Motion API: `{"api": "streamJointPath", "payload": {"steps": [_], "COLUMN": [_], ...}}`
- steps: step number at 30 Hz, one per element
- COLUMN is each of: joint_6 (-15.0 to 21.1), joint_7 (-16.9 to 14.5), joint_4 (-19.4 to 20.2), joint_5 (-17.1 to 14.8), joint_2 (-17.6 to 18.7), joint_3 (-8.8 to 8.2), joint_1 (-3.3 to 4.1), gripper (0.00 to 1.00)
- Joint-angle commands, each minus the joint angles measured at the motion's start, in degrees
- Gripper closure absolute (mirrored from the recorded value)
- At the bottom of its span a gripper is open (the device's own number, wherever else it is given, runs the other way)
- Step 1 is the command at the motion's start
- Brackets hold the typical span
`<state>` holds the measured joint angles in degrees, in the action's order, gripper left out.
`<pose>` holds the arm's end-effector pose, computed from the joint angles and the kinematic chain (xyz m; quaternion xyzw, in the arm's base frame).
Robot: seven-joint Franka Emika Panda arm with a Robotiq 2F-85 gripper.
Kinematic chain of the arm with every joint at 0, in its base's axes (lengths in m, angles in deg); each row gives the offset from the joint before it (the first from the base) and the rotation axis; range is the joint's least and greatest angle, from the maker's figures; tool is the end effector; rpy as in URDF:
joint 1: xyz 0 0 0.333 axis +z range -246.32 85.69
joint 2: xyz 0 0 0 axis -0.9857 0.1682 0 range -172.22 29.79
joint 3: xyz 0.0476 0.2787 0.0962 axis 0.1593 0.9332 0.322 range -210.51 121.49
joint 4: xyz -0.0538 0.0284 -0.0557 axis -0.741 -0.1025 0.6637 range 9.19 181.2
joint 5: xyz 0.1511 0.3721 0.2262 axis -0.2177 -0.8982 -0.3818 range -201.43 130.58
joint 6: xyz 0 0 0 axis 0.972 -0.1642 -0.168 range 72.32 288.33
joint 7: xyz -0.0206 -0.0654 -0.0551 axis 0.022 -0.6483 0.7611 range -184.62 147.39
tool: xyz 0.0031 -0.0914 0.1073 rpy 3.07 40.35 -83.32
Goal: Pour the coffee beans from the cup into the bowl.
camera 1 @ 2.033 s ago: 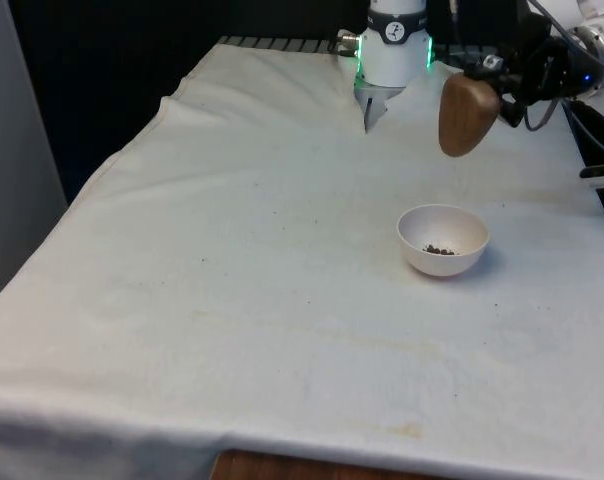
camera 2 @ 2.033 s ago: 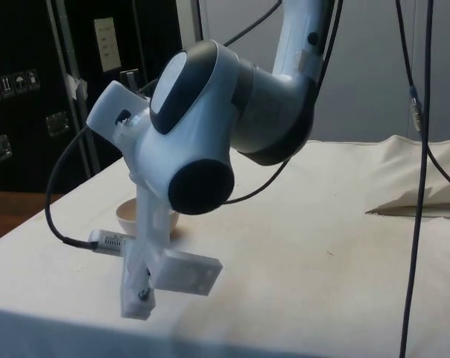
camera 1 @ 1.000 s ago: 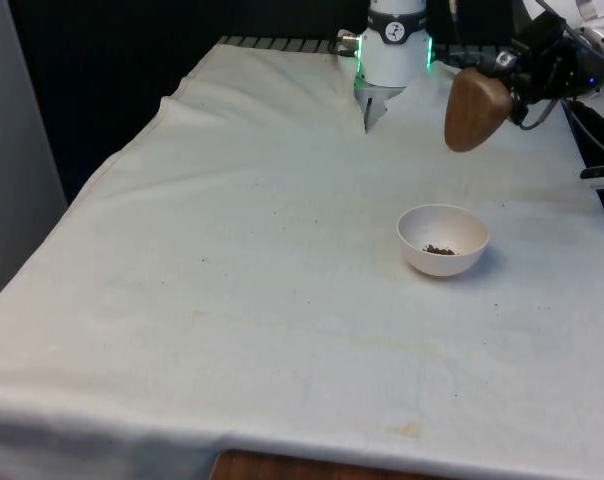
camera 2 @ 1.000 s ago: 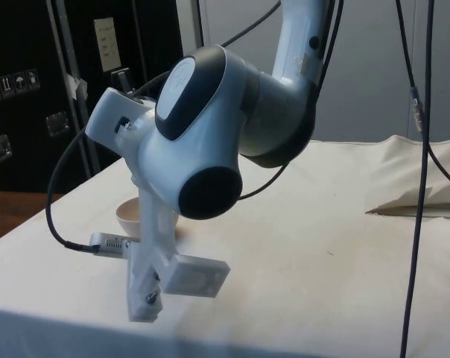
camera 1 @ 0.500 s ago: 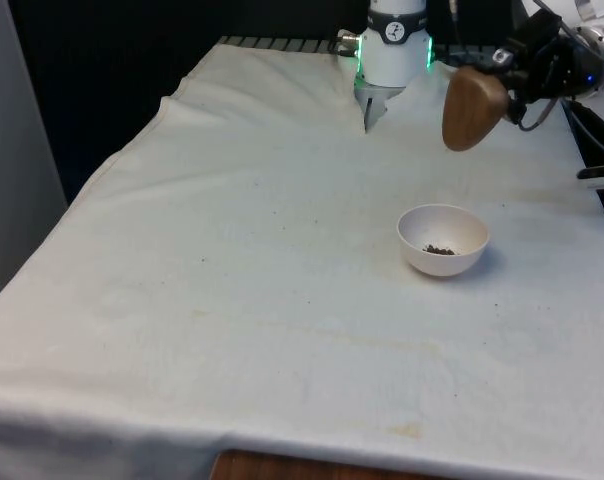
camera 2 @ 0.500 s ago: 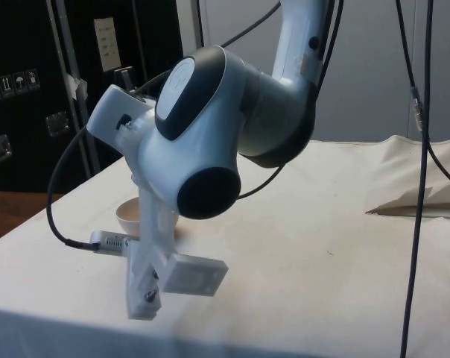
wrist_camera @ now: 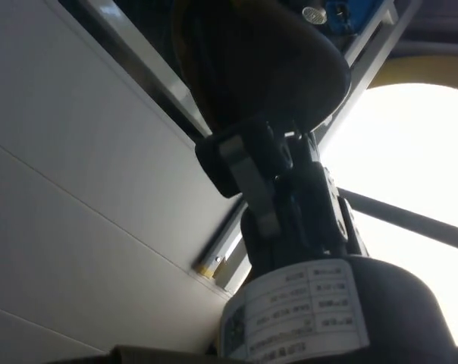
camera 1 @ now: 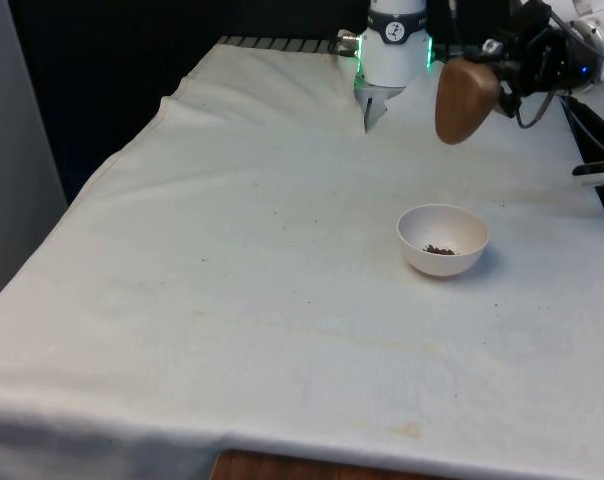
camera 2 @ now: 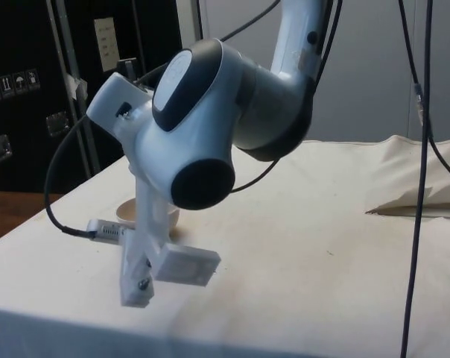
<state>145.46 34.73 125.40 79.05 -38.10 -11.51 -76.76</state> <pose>0.5621 0.2305 0.1716 0.5918 0.2368 0.2735 0.7204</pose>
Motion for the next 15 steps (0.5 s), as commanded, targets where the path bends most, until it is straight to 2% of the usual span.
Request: {"api": "streamJointPath", "payload": {"steps": [1,9,10,11,15], "joint_6": [0.74,1.49,0.17,1.6,2.35], "joint_7": [-0.06,-0.11,0.0,-0.11,-0.11], "joint_4": [0.52,0.92,0.46,1.03,1.2], "joint_5": [-0.52,-1.2,-0.74,-1.26,-1.72], "joint_2": [-0.92,-3.38,-2.35,-3.67,-4.7], "joint_3": [0.4,0.46,0.06,0.46,0.52], "joint_1": [-0.4,-1.03,-0.34,-1.15,-1.6], "gripper": [1.0,1.0,1.0,1.0,1.0]}}
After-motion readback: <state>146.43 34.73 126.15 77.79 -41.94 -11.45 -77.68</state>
